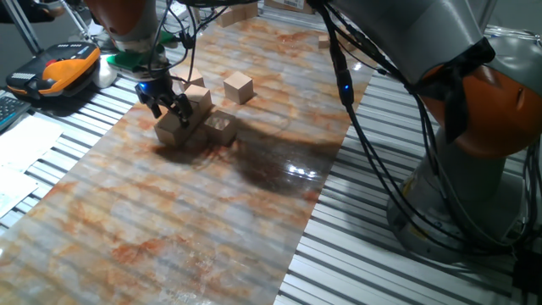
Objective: Stack the blocks into a pyramid shape
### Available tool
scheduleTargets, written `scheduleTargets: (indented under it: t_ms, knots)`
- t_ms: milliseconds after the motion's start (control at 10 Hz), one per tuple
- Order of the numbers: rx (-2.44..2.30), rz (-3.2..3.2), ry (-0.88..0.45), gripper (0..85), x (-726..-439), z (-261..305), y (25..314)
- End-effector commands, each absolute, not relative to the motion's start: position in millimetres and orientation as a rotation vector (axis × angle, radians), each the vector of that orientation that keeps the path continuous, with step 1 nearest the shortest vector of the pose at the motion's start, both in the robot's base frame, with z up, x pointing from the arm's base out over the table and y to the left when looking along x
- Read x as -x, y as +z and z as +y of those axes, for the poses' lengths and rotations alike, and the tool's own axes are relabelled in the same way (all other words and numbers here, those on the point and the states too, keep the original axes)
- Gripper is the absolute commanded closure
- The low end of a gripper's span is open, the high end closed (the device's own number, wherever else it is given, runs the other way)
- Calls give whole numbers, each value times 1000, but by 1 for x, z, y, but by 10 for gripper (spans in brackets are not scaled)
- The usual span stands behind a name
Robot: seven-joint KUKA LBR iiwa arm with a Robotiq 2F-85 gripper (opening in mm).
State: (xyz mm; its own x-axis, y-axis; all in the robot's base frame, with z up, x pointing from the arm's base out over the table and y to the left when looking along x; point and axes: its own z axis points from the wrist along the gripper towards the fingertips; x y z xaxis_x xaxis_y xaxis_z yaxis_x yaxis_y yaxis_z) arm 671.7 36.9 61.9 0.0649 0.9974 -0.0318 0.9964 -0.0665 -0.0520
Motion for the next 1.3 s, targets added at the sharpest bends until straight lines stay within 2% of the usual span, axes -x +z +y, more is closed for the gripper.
scheduleTargets:
  t_ms: [0,200,300,500,900,1200]
  knots:
    - [2283,-2132,101,0,-673,39,65]
    - [2284,-2130,112,0,-675,41,70]
    - [2272,-2148,118,170,-676,42,73]
    - [2258,-2170,125,170,-678,43,77]
    - [2203,-2248,22,170,-679,42,78]
    - [2166,-2297,49,170,-681,42,80]
